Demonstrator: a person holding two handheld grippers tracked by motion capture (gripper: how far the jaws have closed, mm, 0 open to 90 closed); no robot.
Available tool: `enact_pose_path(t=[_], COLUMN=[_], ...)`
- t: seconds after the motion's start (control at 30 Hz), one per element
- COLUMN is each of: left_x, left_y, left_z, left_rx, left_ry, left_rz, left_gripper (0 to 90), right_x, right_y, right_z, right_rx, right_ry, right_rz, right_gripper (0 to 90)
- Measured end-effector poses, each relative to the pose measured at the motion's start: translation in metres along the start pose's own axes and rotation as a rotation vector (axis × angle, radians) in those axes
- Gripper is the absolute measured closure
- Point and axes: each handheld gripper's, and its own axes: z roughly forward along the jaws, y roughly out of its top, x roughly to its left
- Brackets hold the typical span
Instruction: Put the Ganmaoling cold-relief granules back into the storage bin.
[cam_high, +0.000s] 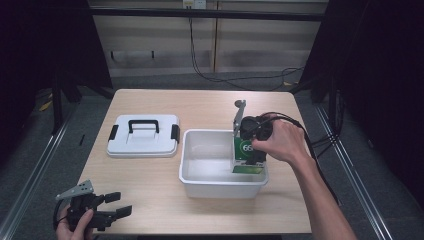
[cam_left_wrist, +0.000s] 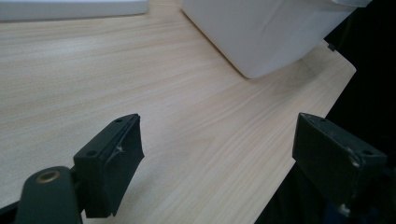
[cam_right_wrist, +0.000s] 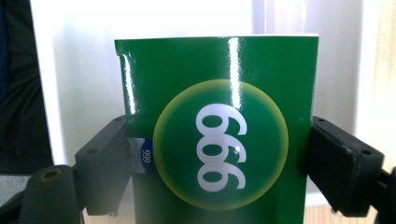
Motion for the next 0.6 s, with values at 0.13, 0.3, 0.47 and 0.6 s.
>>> enact_pose_path(t=[0.13, 0.3, 0.47, 0.6], left_x=[0.0, 0.0, 0.0, 0.0], left_y=[0.0, 0.0, 0.0, 0.0], left_z=[0.0, 0.0, -0.001, 0.0], left_rx=[-0.003, -0.003, -0.002, -0.002], left_ry=[0.0, 0.002, 0.002, 0.003], left_rz=[-0.001, 0.0, 0.001, 0.0], left_gripper=[16.0, 16.0, 16.1, 16.0], right_x=[-0.001, -0.005, -0.008, -0.007], right_y=[0.003, 0.005, 0.005, 0.006], right_z=[0.009, 0.022, 0.03, 0.033], right_rx=[0.03, 0.05, 0.057, 0.065], right_ry=[0.007, 0.023, 0.038, 0.032], right_rz=[-0.031, -0.023, -0.019, -0.012], right_gripper=[15.6, 15.5, 15.3, 15.0])
